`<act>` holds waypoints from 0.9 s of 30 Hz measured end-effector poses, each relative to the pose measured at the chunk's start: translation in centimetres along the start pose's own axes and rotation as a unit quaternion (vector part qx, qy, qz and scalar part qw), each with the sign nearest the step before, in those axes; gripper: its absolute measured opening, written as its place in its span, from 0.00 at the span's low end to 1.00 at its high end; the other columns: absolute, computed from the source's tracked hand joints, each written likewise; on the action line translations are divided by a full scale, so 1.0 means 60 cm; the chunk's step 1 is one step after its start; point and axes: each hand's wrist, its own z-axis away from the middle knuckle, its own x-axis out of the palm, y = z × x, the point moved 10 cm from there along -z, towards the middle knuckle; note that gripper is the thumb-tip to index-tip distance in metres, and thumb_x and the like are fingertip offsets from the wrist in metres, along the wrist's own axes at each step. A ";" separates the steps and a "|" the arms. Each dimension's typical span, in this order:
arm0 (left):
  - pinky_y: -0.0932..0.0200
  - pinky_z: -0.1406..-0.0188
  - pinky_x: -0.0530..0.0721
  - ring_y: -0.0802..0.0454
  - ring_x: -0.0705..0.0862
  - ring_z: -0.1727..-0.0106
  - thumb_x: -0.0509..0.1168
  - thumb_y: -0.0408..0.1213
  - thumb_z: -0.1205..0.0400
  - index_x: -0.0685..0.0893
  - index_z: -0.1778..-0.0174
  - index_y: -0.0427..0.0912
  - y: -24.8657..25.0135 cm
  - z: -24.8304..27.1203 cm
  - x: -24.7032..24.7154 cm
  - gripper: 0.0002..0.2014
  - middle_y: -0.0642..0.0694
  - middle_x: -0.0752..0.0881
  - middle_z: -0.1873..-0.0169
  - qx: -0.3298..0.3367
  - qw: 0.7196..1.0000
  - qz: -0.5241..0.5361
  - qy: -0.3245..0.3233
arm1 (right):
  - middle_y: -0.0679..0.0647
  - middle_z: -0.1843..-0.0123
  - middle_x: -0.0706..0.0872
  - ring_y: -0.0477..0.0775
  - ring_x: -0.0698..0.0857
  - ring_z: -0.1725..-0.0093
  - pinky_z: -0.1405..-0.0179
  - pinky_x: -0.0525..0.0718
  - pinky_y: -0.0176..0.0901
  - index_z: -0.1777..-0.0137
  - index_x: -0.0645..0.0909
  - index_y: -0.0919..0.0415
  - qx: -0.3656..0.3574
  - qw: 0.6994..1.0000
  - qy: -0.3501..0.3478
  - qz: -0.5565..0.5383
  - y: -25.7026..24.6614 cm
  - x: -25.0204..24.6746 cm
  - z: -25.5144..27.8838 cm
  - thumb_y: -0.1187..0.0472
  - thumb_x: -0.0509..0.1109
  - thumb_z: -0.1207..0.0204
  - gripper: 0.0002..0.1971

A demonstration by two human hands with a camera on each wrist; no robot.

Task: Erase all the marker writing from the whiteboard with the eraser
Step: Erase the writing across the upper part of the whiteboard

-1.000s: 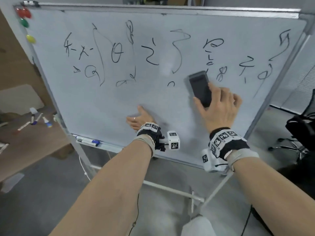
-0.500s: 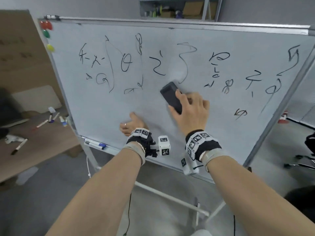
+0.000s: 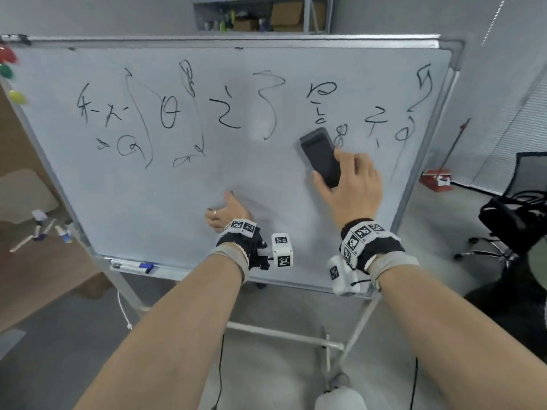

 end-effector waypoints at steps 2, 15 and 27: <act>0.50 0.18 0.52 0.42 0.58 0.15 0.65 0.54 0.18 0.57 0.14 0.38 -0.006 0.036 0.034 0.41 0.40 0.59 0.15 0.022 1.000 -0.005 0.002 | 0.61 0.49 0.83 0.65 0.83 0.51 0.55 0.82 0.57 0.37 0.82 0.61 0.042 0.998 0.021 0.032 0.077 -0.038 0.010 0.41 0.73 0.24 0.26; 0.50 0.18 0.55 0.39 0.62 0.17 0.64 0.55 0.17 0.62 0.16 0.37 -0.012 0.050 0.030 0.38 0.40 0.61 0.16 0.058 0.996 0.010 0.074 | 0.62 0.45 0.82 0.66 0.84 0.51 0.58 0.84 0.53 0.41 0.81 0.63 0.045 0.994 -0.093 -0.025 0.092 -0.007 0.068 0.42 0.81 0.28 0.27; 0.54 0.20 0.56 0.39 0.56 0.14 0.60 0.54 0.15 0.54 0.13 0.35 0.038 0.101 0.066 0.40 0.41 0.55 0.14 0.080 0.996 -0.006 0.049 | 0.59 0.35 0.82 0.61 0.81 0.36 0.44 0.85 0.58 0.25 0.74 0.60 0.165 0.986 0.026 0.015 0.159 -0.112 -0.026 0.42 0.71 0.20 0.30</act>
